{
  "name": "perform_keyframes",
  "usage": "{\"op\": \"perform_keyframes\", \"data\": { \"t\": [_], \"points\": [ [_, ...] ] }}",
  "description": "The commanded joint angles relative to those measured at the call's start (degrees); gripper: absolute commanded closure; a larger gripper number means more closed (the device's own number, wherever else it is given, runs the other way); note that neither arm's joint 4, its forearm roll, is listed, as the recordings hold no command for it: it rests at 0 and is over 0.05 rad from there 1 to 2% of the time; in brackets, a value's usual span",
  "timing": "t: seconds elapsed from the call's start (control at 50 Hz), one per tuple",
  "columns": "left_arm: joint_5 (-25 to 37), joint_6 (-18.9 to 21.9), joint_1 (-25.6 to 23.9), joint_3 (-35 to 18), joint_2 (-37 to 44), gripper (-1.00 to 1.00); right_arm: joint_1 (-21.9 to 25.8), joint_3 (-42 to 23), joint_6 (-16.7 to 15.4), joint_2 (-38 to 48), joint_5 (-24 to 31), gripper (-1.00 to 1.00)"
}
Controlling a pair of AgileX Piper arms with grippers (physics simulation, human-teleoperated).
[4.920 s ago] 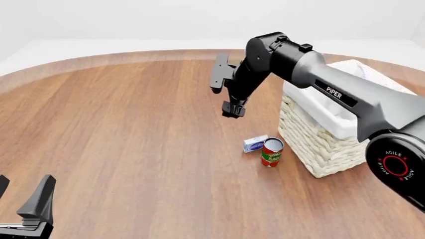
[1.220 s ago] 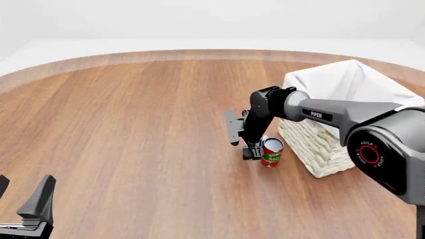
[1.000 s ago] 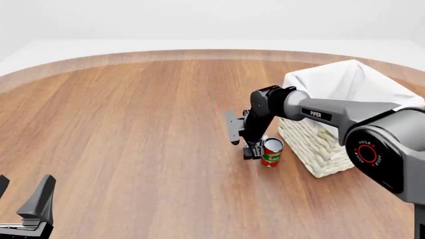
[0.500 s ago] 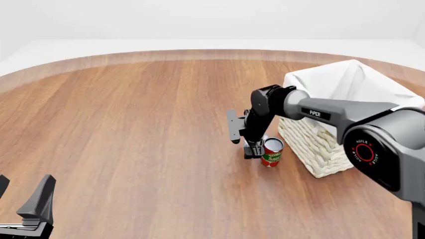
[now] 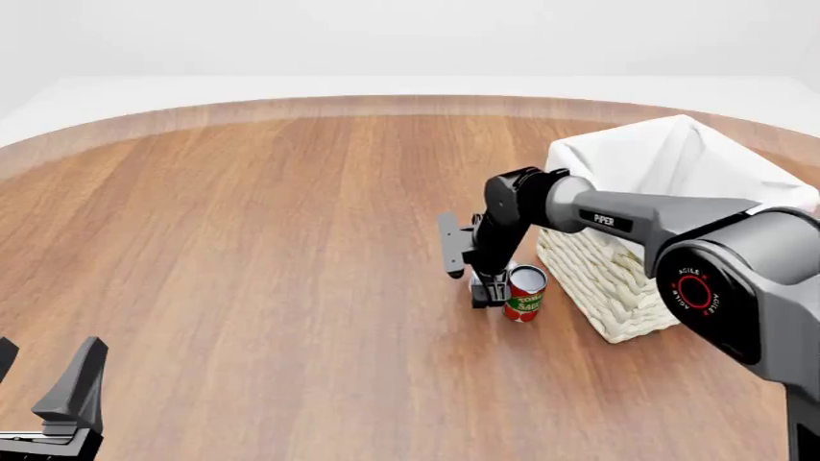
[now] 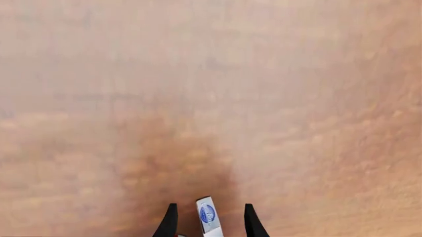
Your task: Pick up the alphabet soup and the cream cheese box, and put them in the basket.
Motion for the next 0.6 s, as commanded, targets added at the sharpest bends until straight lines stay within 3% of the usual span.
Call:
{"op": "perform_keyframes", "data": {
  "t": [0.02,0.24,0.26,0.6],
  "points": [
    [0.00,0.00,0.00,0.00,0.00,-1.00,-0.16,-0.94,0.04,1.78,-0.92,-1.00],
    [0.00,0.00,0.00,0.00,0.00,-1.00,0.02,-1.50,0.42,2.63,-0.78,-1.00],
    [0.00,0.00,0.00,0.00,0.00,-1.00,0.00,-1.34,0.36,2.57,-0.92,1.00],
    [0.00,0.00,0.00,0.00,0.00,-1.00,-0.21,-0.67,0.07,1.86,-2.35,1.00]
  ]
}}
